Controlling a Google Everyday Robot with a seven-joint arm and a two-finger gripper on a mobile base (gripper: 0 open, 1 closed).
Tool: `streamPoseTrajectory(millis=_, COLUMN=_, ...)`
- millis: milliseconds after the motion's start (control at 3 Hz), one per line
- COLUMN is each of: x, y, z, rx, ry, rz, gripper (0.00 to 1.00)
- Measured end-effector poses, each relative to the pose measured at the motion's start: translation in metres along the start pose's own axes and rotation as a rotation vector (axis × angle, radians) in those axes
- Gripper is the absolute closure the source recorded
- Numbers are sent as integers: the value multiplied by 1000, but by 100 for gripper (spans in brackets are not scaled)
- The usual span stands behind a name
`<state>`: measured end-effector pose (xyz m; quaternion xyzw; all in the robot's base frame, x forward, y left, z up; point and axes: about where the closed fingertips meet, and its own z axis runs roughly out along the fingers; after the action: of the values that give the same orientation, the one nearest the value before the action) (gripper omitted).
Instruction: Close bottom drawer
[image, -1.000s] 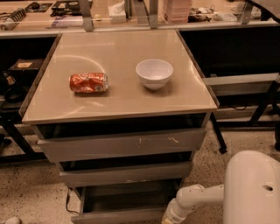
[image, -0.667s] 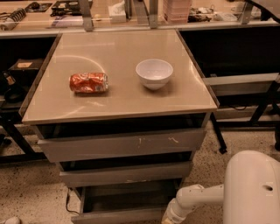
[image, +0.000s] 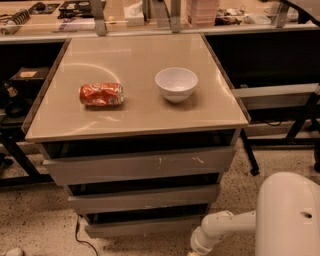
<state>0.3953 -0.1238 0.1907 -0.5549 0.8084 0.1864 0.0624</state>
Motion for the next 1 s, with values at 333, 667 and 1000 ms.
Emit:
streamPoseTrajectory(millis=333, x=0, y=0, z=0, rx=0, ry=0, rz=0, gripper=0)
streamPoseTrajectory(millis=667, x=0, y=0, z=0, rx=0, ry=0, rz=0, gripper=19)
streamPoseTrajectory(millis=1000, x=0, y=0, z=0, rx=0, ry=0, rz=0, gripper=41)
